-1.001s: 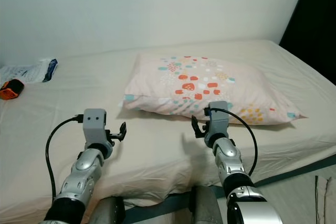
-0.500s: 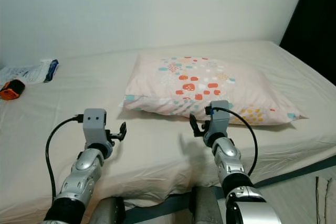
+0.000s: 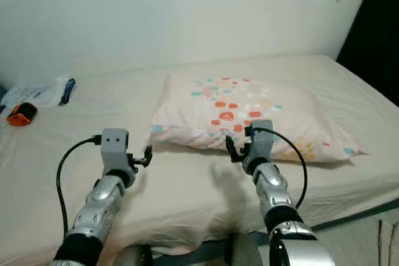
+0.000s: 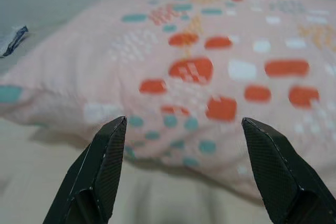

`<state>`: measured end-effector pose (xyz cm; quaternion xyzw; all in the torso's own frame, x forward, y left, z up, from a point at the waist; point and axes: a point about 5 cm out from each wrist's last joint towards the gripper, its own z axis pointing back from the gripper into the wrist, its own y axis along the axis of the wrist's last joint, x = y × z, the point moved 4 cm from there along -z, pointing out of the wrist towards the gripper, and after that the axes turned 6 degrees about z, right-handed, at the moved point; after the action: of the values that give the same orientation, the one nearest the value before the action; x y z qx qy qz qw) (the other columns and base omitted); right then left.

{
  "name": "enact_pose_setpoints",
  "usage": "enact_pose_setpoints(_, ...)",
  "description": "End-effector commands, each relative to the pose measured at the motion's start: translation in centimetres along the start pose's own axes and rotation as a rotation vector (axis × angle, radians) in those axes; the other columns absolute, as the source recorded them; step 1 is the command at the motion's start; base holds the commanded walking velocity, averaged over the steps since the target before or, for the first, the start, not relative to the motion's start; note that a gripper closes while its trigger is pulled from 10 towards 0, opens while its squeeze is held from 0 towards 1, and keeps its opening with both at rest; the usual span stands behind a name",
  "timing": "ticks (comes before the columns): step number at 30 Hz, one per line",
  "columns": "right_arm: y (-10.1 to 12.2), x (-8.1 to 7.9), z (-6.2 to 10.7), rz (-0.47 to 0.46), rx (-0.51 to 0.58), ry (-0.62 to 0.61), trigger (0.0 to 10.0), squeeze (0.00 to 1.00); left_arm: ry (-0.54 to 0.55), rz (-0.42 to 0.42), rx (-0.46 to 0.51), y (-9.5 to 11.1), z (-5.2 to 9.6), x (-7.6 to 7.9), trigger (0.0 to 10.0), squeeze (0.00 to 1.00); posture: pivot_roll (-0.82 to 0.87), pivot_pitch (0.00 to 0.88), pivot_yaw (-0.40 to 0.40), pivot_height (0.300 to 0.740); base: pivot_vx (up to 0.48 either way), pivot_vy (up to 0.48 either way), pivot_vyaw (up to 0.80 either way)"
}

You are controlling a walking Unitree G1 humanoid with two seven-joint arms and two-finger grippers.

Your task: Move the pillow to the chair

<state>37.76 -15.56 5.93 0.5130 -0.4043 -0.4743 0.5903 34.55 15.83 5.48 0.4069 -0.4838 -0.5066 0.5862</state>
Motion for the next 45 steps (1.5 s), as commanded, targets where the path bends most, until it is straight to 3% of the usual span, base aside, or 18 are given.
enact_pose_setpoints(1, 0.4, -0.2, -0.2, -0.008, 0.018, 0.006, 10.0, 0.0, 0.0, -0.013, -0.006, 0.0, 0.1, -0.2, 10.0, 0.0, 0.01, 0.001, -0.031, 0.685, 0.0, 0.0, 0.0)
enact_pose_setpoints(14, 0.4, -0.3, -0.2, -0.008, 0.017, 0.011, 10.0, 0.0, -0.003, -0.012, -0.007, 0.0, 0.1, -0.1, 10.0, 0.0, 0.01, 0.003, -0.031, 0.74, 0.0, 0.0, 0.0)
enact_pose_setpoints(45, -0.6, -0.4, 0.0, 0.019, -0.035, 0.0, 10.0, 0.0, -0.007, -0.014, -0.018, -0.4, 0.2, 0.2, 10.0, 0.0, 0.0, 0.0, -0.038, 0.74, 0.0, 0.0, 0.0)
